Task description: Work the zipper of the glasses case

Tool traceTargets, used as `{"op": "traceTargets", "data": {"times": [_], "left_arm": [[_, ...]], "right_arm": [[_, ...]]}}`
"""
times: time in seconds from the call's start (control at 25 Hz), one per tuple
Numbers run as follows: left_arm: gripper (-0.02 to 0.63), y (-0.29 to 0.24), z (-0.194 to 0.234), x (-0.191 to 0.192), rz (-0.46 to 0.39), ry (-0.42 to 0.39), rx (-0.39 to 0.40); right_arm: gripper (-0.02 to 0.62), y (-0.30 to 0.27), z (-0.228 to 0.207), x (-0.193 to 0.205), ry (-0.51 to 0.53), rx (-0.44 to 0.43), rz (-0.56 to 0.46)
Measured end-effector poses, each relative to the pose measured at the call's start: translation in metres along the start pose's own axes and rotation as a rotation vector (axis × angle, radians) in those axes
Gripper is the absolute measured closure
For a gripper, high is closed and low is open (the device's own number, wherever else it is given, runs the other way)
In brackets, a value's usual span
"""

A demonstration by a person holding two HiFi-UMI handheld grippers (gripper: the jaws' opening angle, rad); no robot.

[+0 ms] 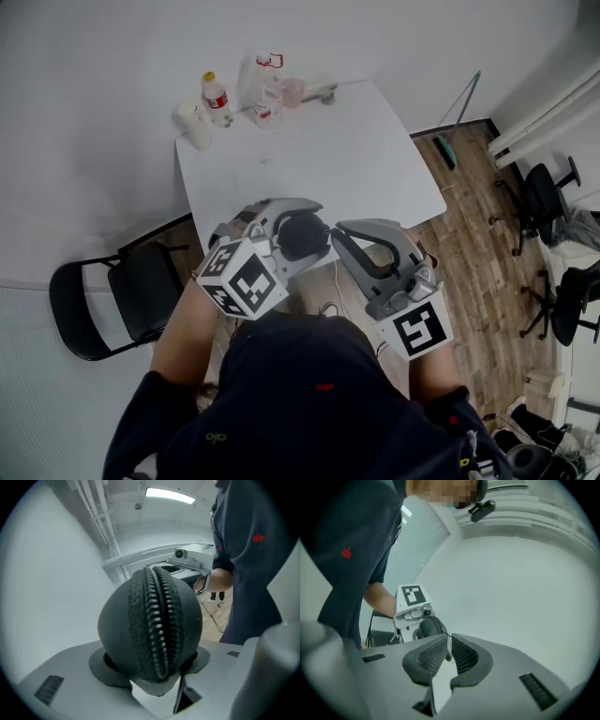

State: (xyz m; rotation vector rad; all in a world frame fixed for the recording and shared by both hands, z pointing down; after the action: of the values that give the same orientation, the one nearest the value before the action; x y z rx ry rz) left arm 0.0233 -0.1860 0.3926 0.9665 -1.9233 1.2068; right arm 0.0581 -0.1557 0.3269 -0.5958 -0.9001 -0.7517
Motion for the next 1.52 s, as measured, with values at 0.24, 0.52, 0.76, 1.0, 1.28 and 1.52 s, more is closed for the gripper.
{"op": "traceTargets", "data": {"times": [0.24,0.52,0.76,1.0,1.28,1.52], "left_arm": [[0.341,0.017,0.027,-0.022,-0.049,-0.161,-0.267],[0.341,0.017,0.028,-0.03,-0.004,-0.35,-0.302],[0.341,0.012,0.028,-0.024,0.053,-0.4,-0.314],[0.341,0.008,0.024,-0.017,0.111,-0.464,-0.316],[0.341,0.005,0.028,-0.009,0.19,-0.454,-0.328],[0.341,-0.007,0.037,0.007,0.249,-0.371,-0.331]], "right_arm": [[0.523,0.015,-0.018,-0.004,-0.607,-0.091,-0.266],[0.465,0.012,-0.019,-0.001,-1.037,-0.306,-0.387],[0.465,0.008,-0.011,0.01,-1.322,-0.431,-0.443],[0.529,0.006,-0.012,0.015,-1.48,-0.474,-0.522],[0.575,0.01,-0.016,0.009,-1.176,-0.29,-0.347],[0.575,0.001,-0.014,0.002,-0.857,-0.188,-0.157]]}}
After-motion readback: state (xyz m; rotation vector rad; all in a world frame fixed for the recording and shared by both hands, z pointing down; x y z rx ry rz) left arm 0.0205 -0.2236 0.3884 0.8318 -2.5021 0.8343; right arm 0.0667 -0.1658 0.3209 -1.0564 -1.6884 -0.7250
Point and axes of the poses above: the fingertips, and each gripper's own axes: y backward along the fingers, z to its left, x out of its underside, the point moved 3 cm from there along y, backward along the fingers
